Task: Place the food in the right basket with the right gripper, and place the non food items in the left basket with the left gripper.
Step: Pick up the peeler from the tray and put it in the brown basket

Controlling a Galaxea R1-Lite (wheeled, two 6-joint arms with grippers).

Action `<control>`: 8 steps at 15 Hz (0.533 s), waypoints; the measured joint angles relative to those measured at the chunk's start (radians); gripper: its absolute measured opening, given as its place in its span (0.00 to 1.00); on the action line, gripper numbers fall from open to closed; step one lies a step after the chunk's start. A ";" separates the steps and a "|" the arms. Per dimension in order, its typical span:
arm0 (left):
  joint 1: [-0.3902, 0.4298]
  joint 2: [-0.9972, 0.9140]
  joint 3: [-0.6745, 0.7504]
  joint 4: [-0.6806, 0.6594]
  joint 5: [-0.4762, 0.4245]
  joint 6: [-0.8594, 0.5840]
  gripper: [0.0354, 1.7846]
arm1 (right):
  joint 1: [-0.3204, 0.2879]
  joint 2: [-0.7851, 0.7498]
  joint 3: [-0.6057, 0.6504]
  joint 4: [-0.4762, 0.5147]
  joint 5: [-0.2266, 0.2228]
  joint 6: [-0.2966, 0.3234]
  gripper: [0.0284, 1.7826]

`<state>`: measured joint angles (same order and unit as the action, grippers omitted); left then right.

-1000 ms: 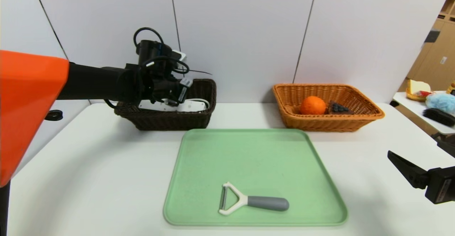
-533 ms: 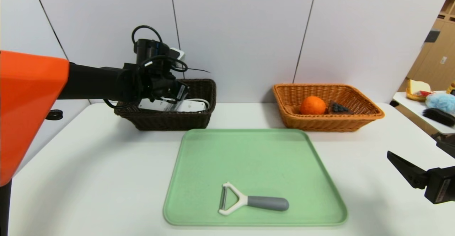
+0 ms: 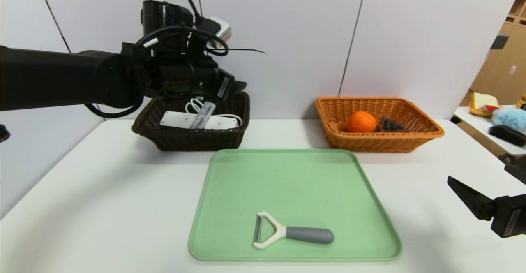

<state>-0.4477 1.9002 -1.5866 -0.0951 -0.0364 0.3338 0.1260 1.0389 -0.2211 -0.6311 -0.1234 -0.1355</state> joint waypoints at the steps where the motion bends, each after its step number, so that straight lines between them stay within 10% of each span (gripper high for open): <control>1: -0.032 -0.039 0.053 -0.023 -0.045 0.061 0.85 | 0.000 -0.001 0.001 0.000 0.000 0.000 0.95; 8: -0.197 -0.198 0.365 -0.072 -0.305 0.626 0.91 | 0.001 -0.019 0.010 -0.001 0.000 -0.001 0.95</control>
<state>-0.6451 1.7019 -1.2215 -0.1672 -0.3415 0.9602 0.1268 1.0202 -0.2106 -0.6321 -0.1234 -0.1362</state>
